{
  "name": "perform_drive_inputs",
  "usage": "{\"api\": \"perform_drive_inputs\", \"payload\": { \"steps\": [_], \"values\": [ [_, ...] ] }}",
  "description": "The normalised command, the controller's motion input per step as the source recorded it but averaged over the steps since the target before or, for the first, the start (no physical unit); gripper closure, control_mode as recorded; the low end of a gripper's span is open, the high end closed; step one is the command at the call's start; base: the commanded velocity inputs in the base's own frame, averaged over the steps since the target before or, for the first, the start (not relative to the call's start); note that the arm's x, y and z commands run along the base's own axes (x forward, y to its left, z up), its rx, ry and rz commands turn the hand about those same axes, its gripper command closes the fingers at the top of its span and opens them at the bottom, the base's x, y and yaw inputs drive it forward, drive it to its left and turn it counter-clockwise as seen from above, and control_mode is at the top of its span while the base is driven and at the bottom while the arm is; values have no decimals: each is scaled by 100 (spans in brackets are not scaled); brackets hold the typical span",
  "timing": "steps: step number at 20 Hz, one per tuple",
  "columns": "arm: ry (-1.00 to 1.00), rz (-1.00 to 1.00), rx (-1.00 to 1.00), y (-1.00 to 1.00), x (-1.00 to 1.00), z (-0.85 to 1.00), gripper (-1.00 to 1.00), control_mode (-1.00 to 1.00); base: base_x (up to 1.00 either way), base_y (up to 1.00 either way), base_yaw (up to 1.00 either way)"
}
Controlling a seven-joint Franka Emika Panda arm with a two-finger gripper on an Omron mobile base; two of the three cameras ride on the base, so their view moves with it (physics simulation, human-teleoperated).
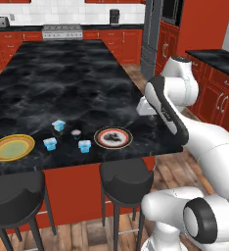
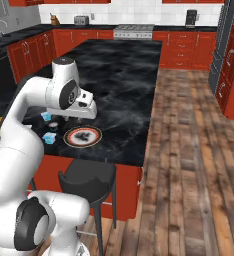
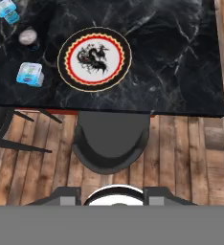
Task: Place two yogurt containers on each plate.
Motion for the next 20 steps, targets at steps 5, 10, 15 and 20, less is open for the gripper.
{"api": "perform_drive_inputs", "payload": {
  "steps": [5, 10, 15, 20],
  "values": [
    [0, 4, 0, 41, -25, -7, -100, -100, 0, 0, 0],
    [22, 0, 0, 100, 31, -53, -100, -100, 0, 0, 0],
    [16, 0, 0, 91, 49, -50, -100, -100, 0, 0, 0],
    [8, 0, -1, 75, 32, -44, -100, -100, 0, 0, 0]
  ]
}}
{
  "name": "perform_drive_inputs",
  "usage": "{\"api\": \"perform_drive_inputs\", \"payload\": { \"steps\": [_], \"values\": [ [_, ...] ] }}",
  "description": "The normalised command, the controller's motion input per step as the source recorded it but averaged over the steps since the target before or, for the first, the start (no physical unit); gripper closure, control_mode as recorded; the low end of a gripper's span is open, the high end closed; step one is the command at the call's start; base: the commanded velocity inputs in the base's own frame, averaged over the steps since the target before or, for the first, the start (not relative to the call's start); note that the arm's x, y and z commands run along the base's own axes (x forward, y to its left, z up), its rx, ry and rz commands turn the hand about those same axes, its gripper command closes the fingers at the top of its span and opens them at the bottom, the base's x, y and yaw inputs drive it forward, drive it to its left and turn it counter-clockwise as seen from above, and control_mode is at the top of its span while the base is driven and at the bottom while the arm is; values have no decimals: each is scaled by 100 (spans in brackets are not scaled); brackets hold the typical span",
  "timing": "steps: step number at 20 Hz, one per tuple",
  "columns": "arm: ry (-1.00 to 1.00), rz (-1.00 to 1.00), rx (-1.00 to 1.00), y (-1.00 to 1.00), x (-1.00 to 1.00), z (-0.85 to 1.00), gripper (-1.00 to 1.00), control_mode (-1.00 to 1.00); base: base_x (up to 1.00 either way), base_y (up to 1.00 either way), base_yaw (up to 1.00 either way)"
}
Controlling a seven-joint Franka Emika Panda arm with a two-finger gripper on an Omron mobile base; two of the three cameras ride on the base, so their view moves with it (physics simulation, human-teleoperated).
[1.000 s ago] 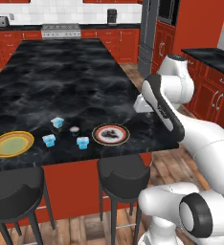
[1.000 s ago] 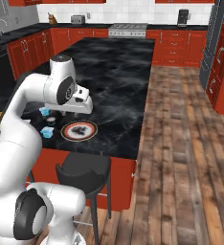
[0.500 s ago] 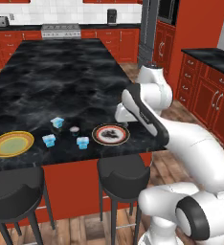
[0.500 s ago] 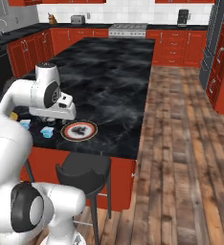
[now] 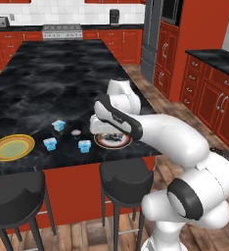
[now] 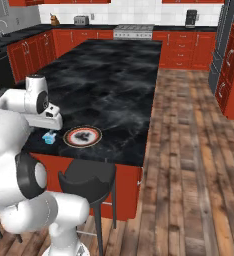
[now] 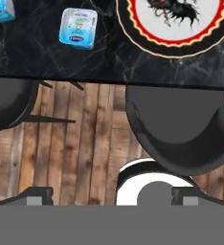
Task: Place two yogurt containers on each plate.
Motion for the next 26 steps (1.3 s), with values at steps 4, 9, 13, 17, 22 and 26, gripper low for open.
{"api": "perform_drive_inputs", "payload": {
  "steps": [4, 9, 13, 17, 22, 26],
  "values": [
    [2, 0, 1, 63, 49, -56, -100, -100, 0, 0, 0],
    [0, -7, 0, 44, 43, -41, -100, -100, 0, 0, 0],
    [0, -6, 0, 0, 38, -31, -100, -100, 0, 0, 0],
    [-5, -2, 0, 3, 36, -25, -100, -100, 0, 0, 0],
    [-19, -2, -1, 28, 36, -34, -100, -100, 0, 0, 0],
    [-14, -3, 0, 12, 35, -39, -100, -100, 0, 0, 0]
  ]
}}
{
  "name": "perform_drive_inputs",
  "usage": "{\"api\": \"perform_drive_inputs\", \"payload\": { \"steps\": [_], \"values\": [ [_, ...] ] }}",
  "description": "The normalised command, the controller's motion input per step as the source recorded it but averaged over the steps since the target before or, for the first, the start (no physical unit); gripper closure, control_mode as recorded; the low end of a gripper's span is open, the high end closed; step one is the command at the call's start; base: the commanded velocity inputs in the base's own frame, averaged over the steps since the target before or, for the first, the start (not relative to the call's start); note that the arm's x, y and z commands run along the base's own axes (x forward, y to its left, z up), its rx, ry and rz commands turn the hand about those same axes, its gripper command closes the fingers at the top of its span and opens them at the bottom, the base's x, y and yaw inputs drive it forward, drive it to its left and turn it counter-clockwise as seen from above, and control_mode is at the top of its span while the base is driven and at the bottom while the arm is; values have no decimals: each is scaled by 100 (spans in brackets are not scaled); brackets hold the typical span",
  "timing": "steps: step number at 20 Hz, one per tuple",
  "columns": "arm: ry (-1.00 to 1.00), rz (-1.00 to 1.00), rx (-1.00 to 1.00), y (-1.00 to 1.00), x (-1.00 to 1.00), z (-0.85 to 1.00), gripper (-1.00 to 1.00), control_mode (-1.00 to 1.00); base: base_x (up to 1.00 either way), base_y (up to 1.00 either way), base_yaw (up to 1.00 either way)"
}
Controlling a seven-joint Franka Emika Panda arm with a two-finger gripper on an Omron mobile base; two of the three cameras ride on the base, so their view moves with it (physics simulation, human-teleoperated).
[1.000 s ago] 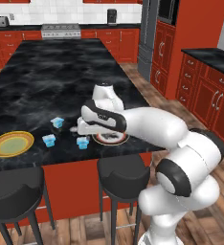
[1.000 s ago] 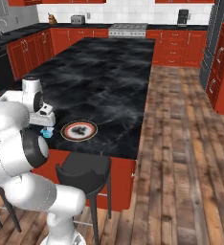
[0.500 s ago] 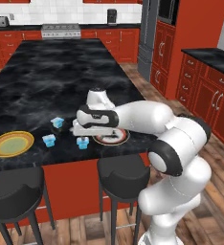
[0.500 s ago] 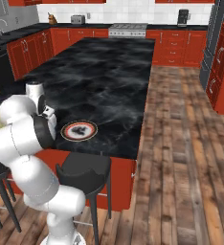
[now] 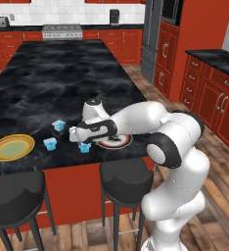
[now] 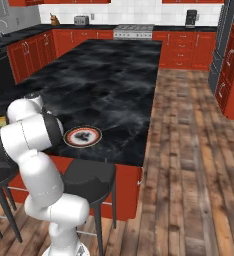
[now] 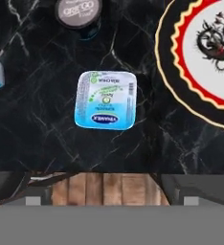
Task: Place two yogurt containers on each plate.
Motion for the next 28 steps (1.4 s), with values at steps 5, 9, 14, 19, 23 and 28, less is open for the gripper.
{"api": "perform_drive_inputs", "payload": {
  "steps": [5, 9, 14, 19, 23, 28],
  "values": [
    [-1, -3, 0, 0, 38, -29, -100, -100, 0, 0, 0],
    [0, 0, 0, 5, 34, -18, -100, -100, 0, 0, 0],
    [0, -1, 0, 21, 35, -13, -100, -100, 0, 0, 0],
    [0, -6, -2, 2, 21, -23, -100, -100, 0, 0, 0],
    [0, -8, -2, 19, 34, -26, -100, -100, 0, 0, 0],
    [0, -8, 0, 15, 33, -21, -100, -100, 0, 0, 0]
  ]
}}
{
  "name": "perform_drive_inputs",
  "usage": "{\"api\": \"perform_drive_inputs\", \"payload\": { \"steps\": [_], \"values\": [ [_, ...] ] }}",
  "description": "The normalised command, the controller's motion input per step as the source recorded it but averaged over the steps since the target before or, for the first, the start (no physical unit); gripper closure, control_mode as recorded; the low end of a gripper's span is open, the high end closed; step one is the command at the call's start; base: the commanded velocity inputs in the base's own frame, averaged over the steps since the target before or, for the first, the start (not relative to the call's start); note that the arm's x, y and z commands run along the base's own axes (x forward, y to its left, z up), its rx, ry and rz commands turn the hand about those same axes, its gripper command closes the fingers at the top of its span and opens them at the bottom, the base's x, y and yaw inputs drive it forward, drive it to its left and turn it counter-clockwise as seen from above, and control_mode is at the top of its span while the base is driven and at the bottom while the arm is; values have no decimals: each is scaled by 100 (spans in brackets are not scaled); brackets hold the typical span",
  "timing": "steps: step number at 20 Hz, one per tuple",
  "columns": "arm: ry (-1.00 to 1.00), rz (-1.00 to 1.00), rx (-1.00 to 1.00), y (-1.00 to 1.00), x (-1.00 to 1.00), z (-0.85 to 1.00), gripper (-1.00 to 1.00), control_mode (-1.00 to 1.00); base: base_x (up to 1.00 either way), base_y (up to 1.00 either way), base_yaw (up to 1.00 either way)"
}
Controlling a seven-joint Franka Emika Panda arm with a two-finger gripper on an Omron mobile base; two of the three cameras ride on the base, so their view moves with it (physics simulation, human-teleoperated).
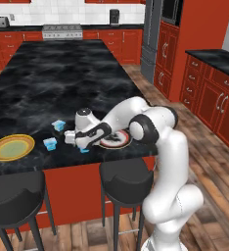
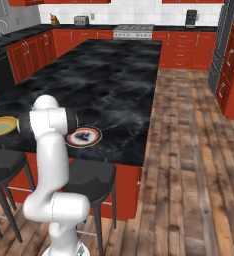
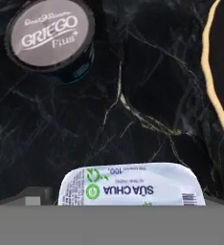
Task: Place two yogurt containers on each plate.
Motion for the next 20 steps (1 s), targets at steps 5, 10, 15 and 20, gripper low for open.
{"api": "perform_drive_inputs", "payload": {
  "steps": [5, 10, 15, 20],
  "values": [
    [0, -6, 0, 0, 11, -26, 100, -100, 0, 0, 0],
    [-4, -2, 0, -1, -35, 25, 100, -100, 0, 0, 0],
    [-3, -1, 1, -67, -36, 47, 100, -100, 0, 0, 0],
    [-6, 0, 12, -100, -16, 26, 100, -100, 0, 0, 0]
  ]
}}
